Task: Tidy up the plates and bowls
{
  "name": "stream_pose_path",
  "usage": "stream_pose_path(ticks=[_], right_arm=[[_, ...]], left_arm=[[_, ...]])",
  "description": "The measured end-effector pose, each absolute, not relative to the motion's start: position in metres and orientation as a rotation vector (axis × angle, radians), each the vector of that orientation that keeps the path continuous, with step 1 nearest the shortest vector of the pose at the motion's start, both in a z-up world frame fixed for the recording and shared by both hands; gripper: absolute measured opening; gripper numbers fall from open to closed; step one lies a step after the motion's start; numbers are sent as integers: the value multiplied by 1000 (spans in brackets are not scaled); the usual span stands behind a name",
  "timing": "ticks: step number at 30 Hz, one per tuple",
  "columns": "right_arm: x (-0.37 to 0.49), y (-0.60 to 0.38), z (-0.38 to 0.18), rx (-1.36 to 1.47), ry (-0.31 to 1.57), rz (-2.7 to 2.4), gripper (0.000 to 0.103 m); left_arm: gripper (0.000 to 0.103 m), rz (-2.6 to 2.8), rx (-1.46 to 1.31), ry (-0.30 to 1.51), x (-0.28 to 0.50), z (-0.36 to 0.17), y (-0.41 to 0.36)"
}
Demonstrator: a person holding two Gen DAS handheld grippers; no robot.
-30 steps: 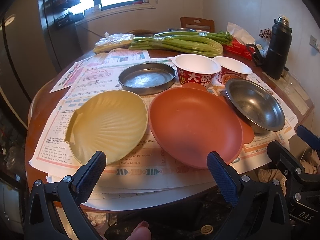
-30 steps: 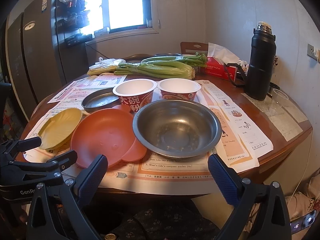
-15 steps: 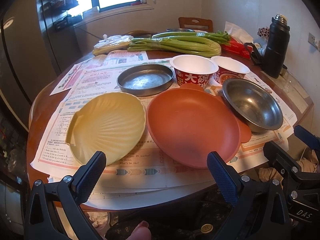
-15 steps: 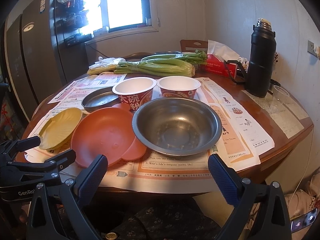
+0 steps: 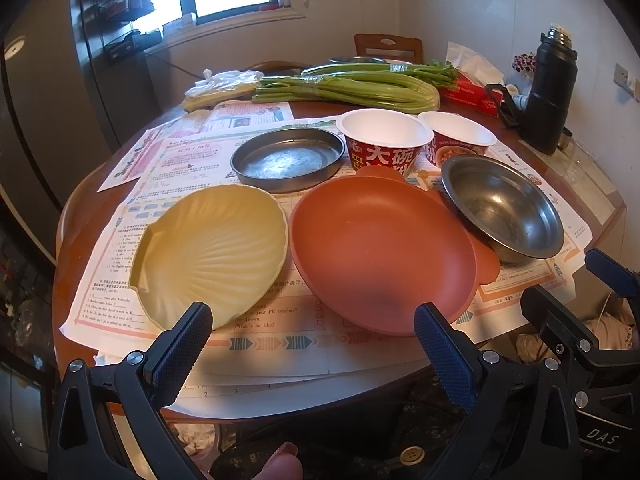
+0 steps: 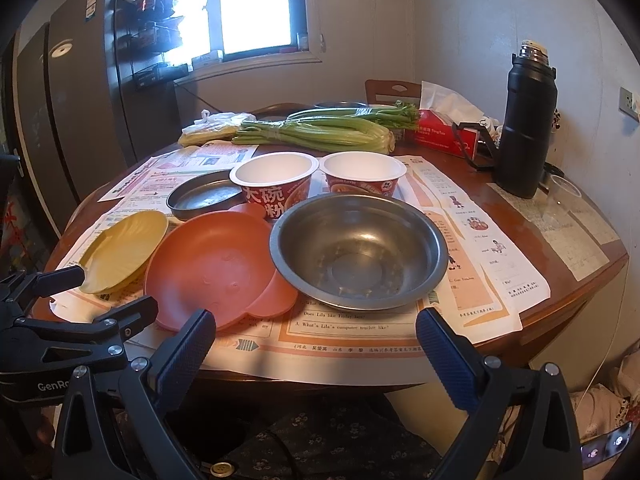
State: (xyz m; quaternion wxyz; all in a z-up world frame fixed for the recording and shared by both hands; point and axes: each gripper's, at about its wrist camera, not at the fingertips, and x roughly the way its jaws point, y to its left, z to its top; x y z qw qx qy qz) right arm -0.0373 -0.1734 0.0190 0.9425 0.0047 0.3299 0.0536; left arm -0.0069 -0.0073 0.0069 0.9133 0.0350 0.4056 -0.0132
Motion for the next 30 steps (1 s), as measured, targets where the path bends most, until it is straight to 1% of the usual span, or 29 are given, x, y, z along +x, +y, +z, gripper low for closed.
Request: stream_pose_path(ticks=[19, 24, 30], right_arm=[[-38, -171, 21, 2, 666, 108, 101], [-33, -158, 26, -33, 658, 130, 101], [-22, -128, 36, -97, 628, 205, 101]], left_arm=[[101, -8, 49, 825, -8, 9, 5], [101, 21, 23, 814, -8, 11, 24], [101, 93, -24, 809, -9, 10, 64]])
